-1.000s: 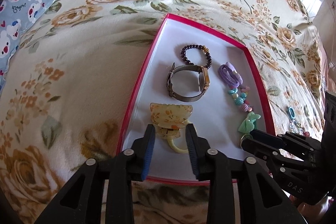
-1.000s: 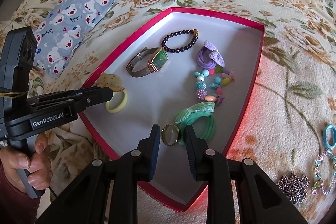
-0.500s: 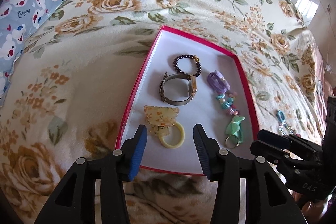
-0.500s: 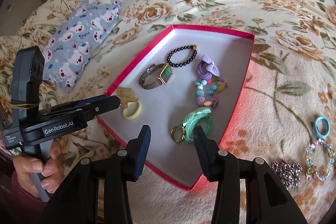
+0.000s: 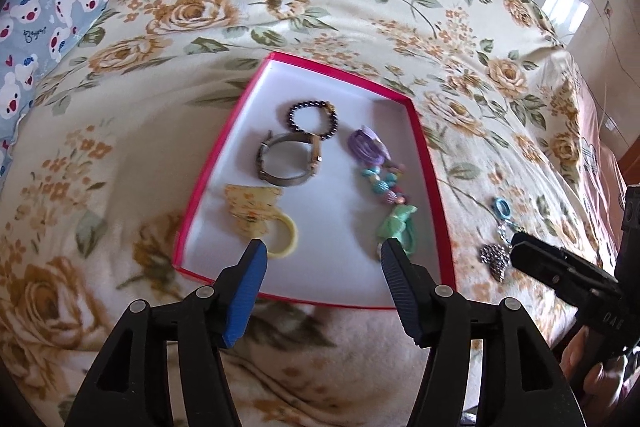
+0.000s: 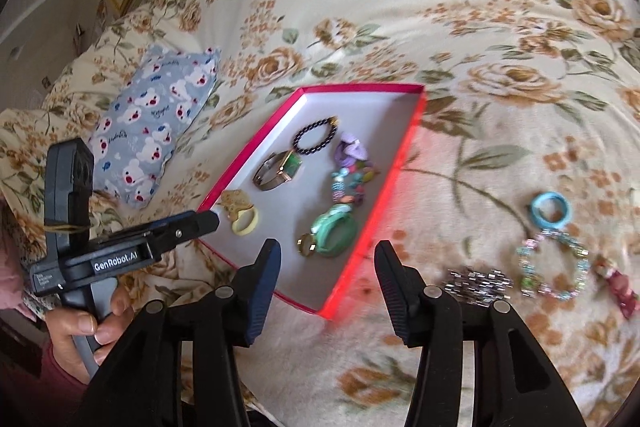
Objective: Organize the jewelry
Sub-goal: 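Move both open grippers back over the remaining jewelry on the bedspread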
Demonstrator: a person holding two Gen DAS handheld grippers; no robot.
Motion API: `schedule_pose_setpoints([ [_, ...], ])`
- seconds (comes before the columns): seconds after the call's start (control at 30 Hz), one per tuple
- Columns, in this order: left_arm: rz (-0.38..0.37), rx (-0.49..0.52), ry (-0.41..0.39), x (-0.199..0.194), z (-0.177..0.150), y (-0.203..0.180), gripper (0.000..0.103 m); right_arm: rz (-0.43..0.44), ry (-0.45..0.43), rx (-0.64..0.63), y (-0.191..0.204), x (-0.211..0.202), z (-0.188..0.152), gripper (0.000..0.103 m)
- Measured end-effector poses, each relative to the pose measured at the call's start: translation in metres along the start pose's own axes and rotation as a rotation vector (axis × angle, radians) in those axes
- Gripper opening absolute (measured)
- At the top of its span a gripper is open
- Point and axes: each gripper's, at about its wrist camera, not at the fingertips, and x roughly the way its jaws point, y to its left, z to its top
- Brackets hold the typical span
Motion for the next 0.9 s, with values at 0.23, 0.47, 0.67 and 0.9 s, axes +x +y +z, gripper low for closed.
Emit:
schedule_pose_setpoints([
  [0.23, -0.035, 0.041, 0.012, -0.002, -0.002, -0.021, 0.062, -0.058, -0.044, 0.050, -0.029, -0.032, -0.013, 0.061],
  [0.47, -0.069, 0.086, 0.039, 0.008, -0.003, -0.048, 0.067, -0.135, -0.059, 0.119, -0.063, -0.059, -0.032, 0.061],
  [0.67, -0.102, 0.150, 0.069, 0.022, -0.004, -0.082, 0.072, -0.215, -0.077, 0.142, -0.089, -0.082, -0.041, 0.064],
  [0.9, -0.123, 0.235, 0.102, 0.040, -0.005, -0.120, 0.076, -0.269, -0.075, 0.174, -0.120, -0.092, -0.044, 0.064],
])
